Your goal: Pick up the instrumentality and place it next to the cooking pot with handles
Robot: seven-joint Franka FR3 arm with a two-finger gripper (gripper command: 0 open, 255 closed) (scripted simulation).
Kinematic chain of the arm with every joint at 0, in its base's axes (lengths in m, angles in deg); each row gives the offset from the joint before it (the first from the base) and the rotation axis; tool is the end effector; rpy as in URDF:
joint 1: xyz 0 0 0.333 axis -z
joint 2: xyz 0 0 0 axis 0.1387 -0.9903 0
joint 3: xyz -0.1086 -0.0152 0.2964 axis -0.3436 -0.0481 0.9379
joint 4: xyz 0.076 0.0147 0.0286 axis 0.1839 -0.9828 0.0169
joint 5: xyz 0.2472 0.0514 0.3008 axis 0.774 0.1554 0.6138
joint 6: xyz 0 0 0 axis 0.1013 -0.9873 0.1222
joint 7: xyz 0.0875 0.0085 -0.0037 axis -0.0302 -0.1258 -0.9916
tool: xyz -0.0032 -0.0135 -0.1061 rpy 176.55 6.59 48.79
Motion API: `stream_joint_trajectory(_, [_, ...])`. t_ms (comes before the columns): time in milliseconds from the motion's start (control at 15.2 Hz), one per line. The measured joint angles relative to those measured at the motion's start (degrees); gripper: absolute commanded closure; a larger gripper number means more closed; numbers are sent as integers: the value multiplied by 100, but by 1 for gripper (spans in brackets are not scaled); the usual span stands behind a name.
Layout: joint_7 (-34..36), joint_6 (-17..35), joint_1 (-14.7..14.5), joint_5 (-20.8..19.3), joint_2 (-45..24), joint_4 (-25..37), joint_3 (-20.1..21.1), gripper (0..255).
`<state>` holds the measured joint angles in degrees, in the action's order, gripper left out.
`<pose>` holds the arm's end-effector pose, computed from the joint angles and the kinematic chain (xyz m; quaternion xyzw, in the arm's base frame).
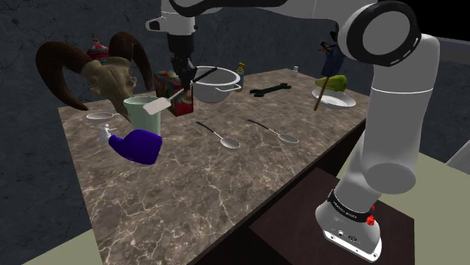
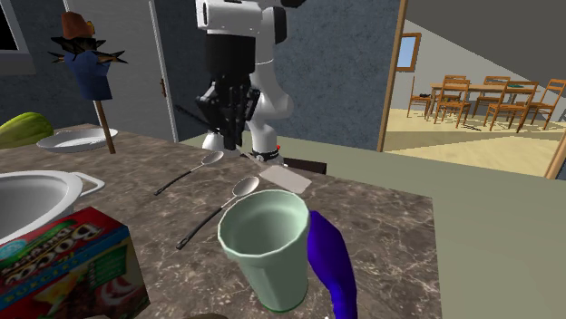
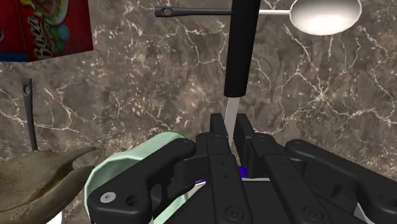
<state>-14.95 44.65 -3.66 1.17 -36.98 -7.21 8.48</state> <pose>0.6032 0.2239 0.5446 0.7583 0.6511 -0.0252 0.0218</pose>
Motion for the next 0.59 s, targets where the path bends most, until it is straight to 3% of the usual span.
stream_joint_trajectory(330, [-549, -102, 337, -5, -278, 418, -194, 255])
stream_joint_trajectory(594, [-610, 159, 399, 4, -243, 127, -218, 255])
